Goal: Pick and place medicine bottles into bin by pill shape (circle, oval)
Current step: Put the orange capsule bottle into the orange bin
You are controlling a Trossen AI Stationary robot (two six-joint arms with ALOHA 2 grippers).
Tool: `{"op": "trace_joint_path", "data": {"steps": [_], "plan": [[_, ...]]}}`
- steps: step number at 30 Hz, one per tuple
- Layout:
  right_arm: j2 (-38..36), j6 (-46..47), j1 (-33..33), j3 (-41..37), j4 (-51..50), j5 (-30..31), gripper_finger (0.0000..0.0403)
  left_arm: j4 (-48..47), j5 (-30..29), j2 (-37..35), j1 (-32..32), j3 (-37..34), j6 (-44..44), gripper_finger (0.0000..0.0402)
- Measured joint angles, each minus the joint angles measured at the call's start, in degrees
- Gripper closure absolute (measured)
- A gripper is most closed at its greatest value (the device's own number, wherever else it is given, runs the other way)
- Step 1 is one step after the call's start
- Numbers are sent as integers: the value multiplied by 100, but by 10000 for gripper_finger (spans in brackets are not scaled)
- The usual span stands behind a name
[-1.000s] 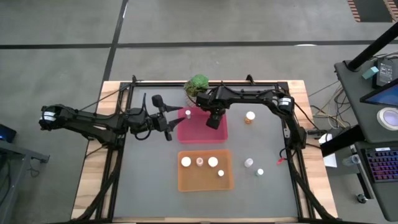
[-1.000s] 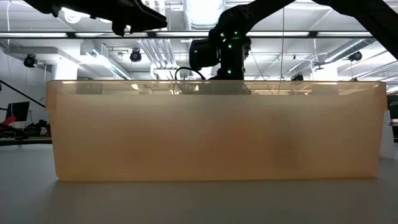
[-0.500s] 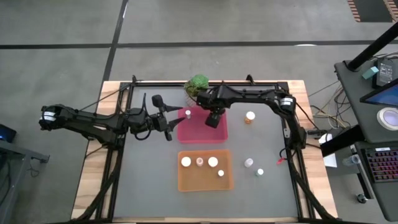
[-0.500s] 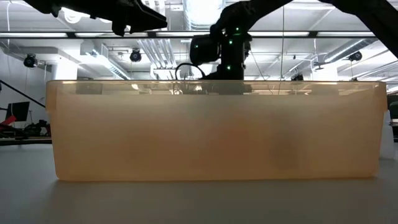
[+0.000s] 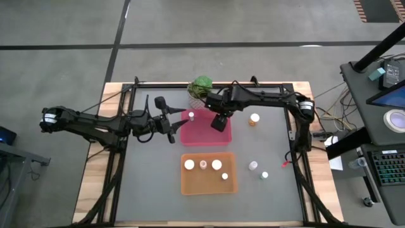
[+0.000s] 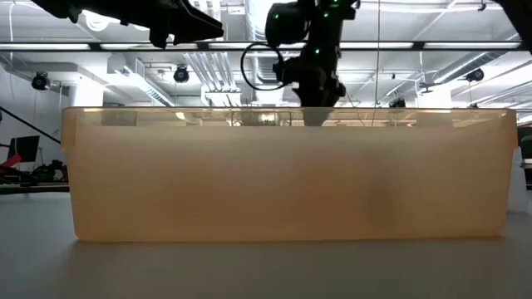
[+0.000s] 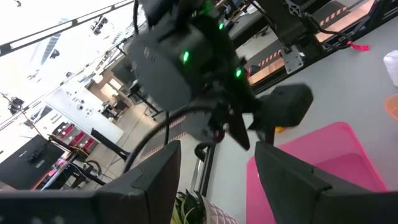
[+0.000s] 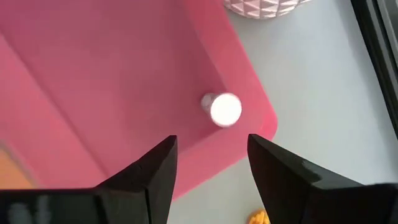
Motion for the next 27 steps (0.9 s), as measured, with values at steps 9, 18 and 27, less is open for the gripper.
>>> {"op": "trace_joint_path", "data": {"steps": [9, 18, 27], "plan": [[-815, 836, 157, -803, 1, -1, 208, 4, -60, -1, 0, -1, -8, 210], [-2032, 1924, 157, -2091, 61, 19, 180, 20, -108, -2, 2, 0, -14, 210], [-3255, 2941, 157, -3253, 122, 177, 125, 20, -130, -1, 0, -1, -16, 210]]}}
